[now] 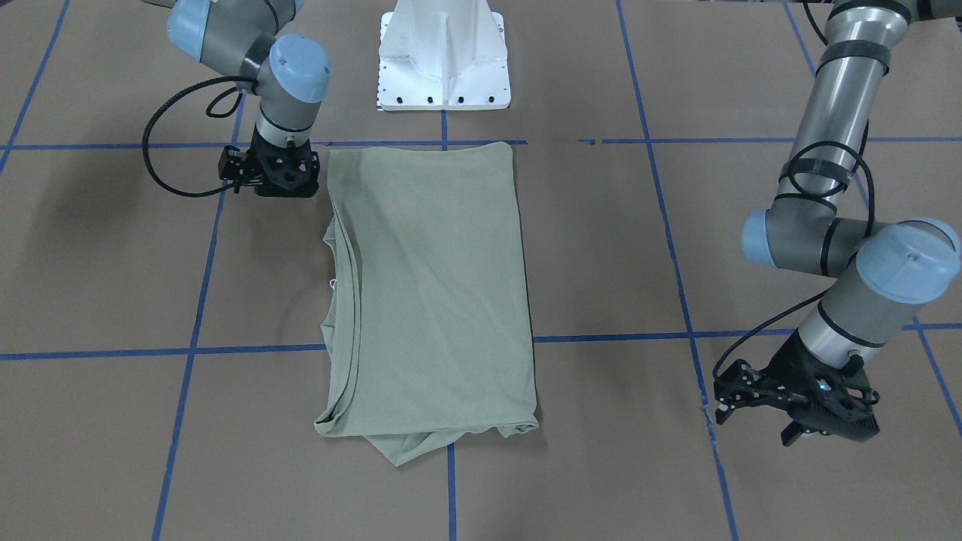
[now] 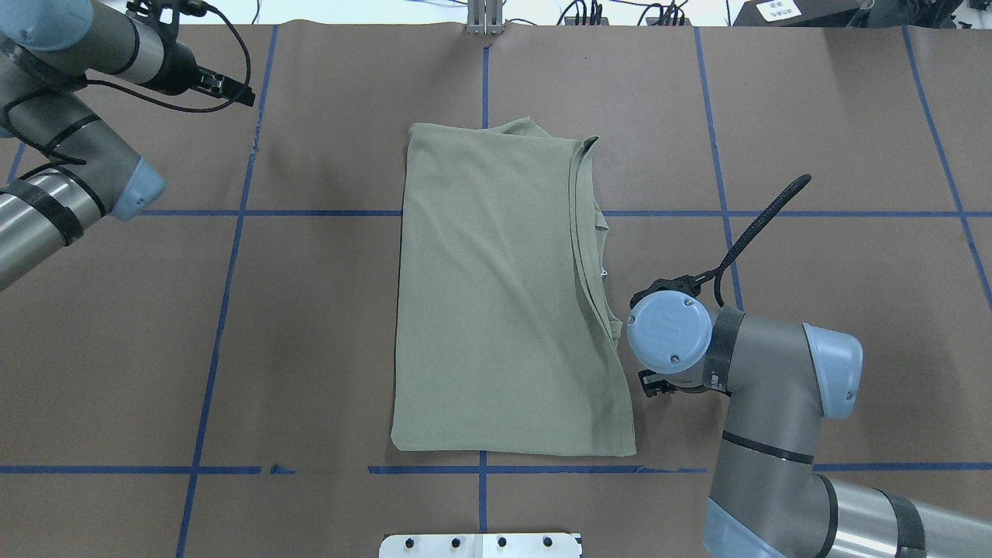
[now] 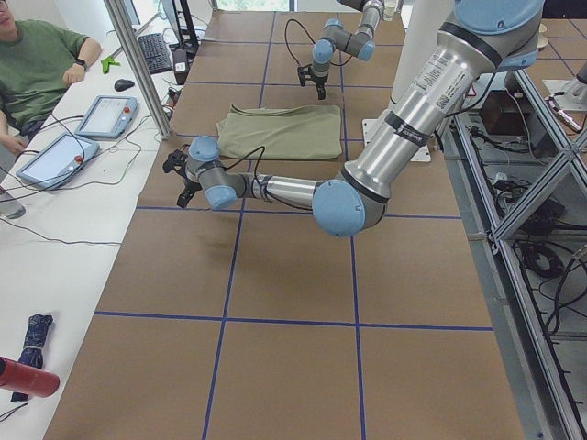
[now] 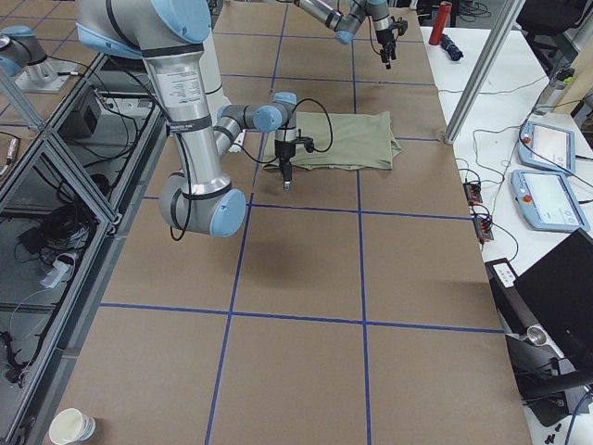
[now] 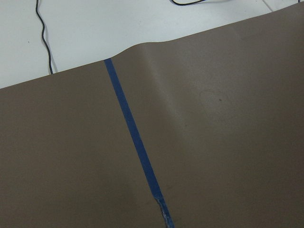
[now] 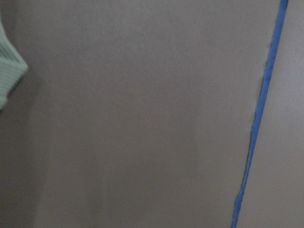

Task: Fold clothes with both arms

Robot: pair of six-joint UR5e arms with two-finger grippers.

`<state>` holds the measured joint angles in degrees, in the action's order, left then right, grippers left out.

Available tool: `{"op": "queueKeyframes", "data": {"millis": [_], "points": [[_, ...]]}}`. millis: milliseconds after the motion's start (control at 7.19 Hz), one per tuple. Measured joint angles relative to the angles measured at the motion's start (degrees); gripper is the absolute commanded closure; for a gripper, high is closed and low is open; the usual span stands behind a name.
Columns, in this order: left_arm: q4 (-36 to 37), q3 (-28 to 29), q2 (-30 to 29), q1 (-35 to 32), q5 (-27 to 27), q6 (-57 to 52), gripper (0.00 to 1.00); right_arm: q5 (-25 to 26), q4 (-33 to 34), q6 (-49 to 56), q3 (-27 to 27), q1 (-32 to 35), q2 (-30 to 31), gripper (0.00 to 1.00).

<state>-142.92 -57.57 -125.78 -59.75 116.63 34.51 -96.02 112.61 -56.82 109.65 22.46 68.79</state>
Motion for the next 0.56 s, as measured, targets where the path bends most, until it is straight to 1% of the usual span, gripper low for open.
{"op": "queueKeyframes", "data": {"millis": [278,556], "points": [[-0.29,-0.13,0.14,0.07,0.00,0.09,0.00,-0.36,-1.64,-0.39,-1.31,2.37,-5.92,0.00],[-0.33,-0.16,0.21,0.07,0.00,0.12,0.00,-0.36,-11.28,-0.72,-6.77,3.42,-8.70,0.00]]}}
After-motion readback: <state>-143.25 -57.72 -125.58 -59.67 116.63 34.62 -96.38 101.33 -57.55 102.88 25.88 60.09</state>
